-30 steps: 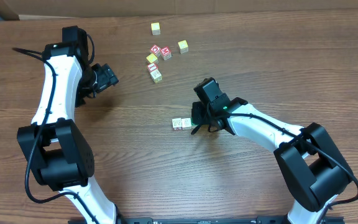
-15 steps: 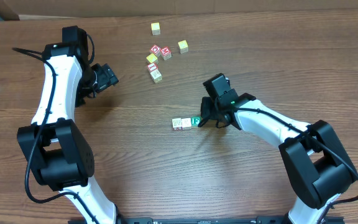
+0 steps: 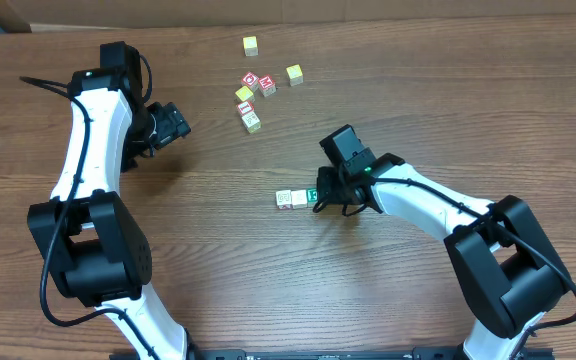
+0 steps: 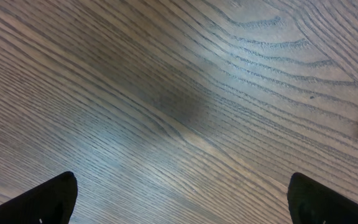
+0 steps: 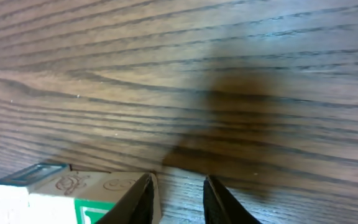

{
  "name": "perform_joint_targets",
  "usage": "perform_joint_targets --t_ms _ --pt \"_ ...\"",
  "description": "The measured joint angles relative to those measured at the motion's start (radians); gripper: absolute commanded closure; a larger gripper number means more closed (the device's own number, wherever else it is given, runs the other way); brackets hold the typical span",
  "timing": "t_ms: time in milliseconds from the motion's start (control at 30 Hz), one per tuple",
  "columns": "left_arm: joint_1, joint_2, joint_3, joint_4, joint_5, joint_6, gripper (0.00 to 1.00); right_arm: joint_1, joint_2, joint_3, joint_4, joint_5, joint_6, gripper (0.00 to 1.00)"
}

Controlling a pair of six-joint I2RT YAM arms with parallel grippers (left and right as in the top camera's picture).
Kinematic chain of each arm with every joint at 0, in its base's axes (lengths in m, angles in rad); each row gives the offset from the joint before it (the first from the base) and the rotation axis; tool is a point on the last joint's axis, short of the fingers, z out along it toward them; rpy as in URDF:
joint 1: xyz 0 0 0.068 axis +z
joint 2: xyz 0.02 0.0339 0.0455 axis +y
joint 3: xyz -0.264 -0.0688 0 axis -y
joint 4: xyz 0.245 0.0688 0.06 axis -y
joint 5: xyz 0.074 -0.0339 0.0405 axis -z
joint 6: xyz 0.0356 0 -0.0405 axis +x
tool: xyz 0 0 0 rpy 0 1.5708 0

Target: Flip 5 blocks

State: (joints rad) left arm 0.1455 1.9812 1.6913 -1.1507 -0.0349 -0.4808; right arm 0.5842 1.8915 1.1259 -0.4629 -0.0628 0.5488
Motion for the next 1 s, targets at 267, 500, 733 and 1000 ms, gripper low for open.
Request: perform_joint_targets --t_ms 267,500,733,1000 --pt "0.000 0.000 0.000 0.000 0.000 0.000 0.00 0.001 0.000 0.000 -0.003 -0.008 0.001 0.68" --pt "0.000 0.000 0.000 0.000 0.000 0.000 0.00 -0.011 0.000 0.005 -0.033 0.000 -0.008 0.62" --pt "0.000 0.000 0.000 0.000 0.000 0.000 0.00 -0.130 0.000 0.115 -0.210 0.024 -0.076 0.32" --pt "0.000 0.000 0.000 0.000 0.000 0.000 0.00 -0.323 0.000 0.150 -0.282 0.082 -0.161 0.00"
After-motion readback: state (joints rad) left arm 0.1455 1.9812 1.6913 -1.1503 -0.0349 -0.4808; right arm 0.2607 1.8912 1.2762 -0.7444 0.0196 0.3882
